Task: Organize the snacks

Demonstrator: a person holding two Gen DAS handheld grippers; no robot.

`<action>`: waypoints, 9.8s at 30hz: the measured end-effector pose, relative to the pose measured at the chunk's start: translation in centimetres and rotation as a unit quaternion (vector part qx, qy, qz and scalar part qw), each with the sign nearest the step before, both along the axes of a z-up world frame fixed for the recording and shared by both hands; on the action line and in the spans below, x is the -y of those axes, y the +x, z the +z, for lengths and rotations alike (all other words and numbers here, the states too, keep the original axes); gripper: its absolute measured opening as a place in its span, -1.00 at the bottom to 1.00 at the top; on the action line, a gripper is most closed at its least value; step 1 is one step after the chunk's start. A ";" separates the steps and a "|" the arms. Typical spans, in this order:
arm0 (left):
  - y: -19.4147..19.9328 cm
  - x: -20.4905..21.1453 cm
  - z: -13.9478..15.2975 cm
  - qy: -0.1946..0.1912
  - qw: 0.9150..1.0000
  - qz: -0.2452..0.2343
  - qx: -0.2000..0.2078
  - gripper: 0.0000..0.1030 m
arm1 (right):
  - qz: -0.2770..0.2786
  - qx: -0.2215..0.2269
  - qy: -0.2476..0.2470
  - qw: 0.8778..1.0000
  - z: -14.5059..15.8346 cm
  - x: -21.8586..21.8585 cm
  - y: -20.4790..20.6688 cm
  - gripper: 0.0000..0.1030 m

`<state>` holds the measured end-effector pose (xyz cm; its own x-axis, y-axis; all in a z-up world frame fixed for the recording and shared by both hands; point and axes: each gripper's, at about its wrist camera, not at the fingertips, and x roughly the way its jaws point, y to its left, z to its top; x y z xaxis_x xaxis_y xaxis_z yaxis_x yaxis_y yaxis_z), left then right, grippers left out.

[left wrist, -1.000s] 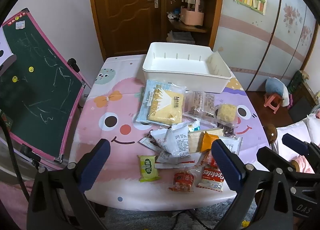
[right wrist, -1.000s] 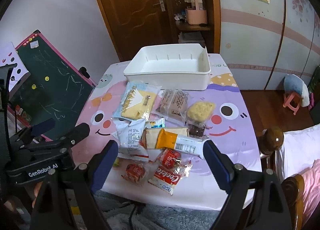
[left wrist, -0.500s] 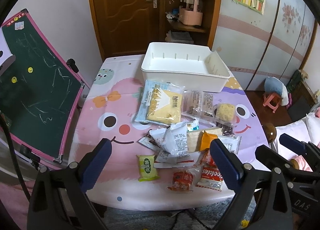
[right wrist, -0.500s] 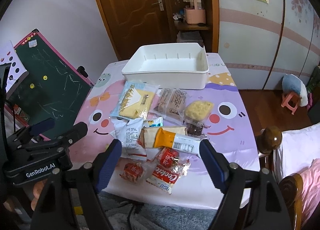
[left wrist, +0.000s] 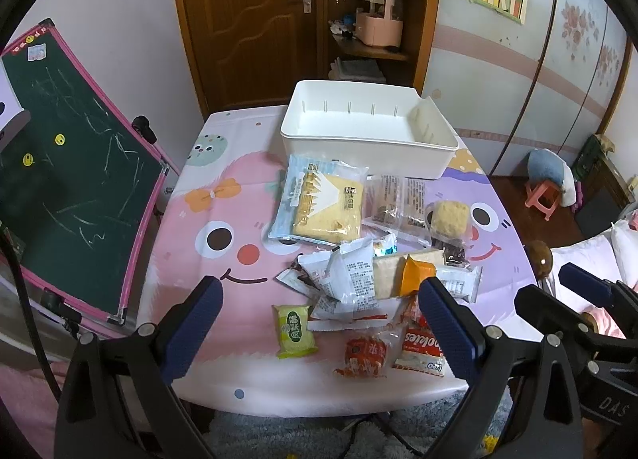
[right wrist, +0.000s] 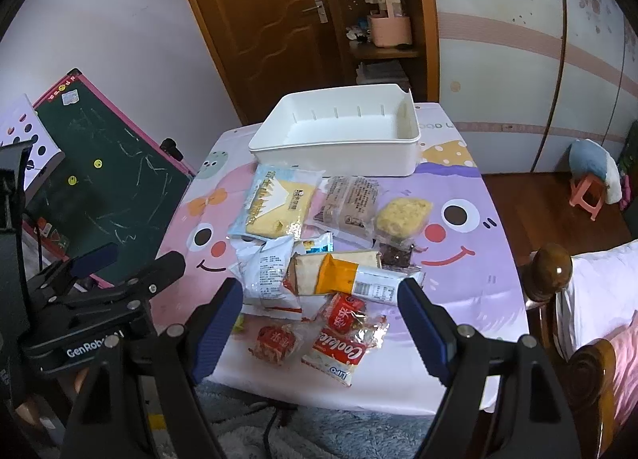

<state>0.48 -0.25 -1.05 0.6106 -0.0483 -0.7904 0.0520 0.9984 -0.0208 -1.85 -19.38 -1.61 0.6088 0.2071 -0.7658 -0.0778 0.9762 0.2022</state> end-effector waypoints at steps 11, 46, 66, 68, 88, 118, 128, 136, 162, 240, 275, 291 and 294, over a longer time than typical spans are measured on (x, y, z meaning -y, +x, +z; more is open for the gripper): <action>-0.1 0.2 -0.1 0.001 1.000 0.000 0.001 0.91 | 0.008 -0.005 0.003 1.000 -0.2 -0.4 -0.1 0.56; 1.2 -4.7 0.9 0.000 0.996 0.015 0.086 0.91 | -0.035 0.005 -0.048 0.998 -1.0 2.0 2.2 0.56; 4.3 -6.6 -8.7 -0.036 0.997 0.007 -0.072 0.91 | -0.005 -0.109 -0.042 0.993 -8.8 1.8 4.7 0.56; 4.6 -6.5 -9.8 -0.041 0.995 0.007 -0.088 0.91 | 0.003 -0.120 -0.039 0.992 -9.6 1.6 5.1 0.56; 7.2 -4.7 -20.0 -0.052 0.975 -0.003 -0.217 0.81 | 0.063 -0.189 -0.061 0.978 -16.4 -1.1 8.4 0.54; 4.5 -4.9 -12.4 -0.049 0.993 -0.017 -0.103 -0.33 | 0.053 -0.115 -0.017 0.992 -11.7 1.0 6.2 -0.04; 7.1 -2.7 -0.2 -0.007 0.997 -0.065 0.030 -0.33 | 0.053 -0.022 -0.043 0.997 -3.3 1.1 9.5 -0.04; 15.1 1.6 8.0 0.045 0.989 -0.087 0.112 -0.33 | 0.006 0.060 -0.042 0.997 5.3 2.6 17.7 -0.03; 36.5 2.4 -6.7 -0.046 0.998 -0.040 -0.031 0.98 | -0.043 -0.072 -0.042 0.996 -7.6 2.6 37.4 0.58; 4.5 -2.2 -12.5 -0.017 0.994 -0.093 -0.046 0.98 | -0.031 -0.208 0.007 0.978 -16.3 1.4 3.2 0.55; 7.9 2.2 -17.2 -0.014 0.991 -0.076 -0.109 0.98 | -0.027 -0.160 -0.067 0.984 -17.5 1.1 4.8 -0.09; 7.9 0.7 -17.2 -0.063 0.992 -0.060 -0.091 0.22 | -0.056 -0.060 -0.035 0.996 -14.0 3.2 5.0 -0.10; 7.4 -0.2 -15.7 -0.073 0.994 -0.052 -0.067 0.22 | -0.054 -0.043 -0.030 0.997 -13.3 3.1 5.0 -0.10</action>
<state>7.93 -0.07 -16.72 0.4855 -0.2257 -0.8446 0.1415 0.9736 -0.1788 3.10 -22.50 -14.96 0.5561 0.0972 -0.8254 0.0431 0.9884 0.1454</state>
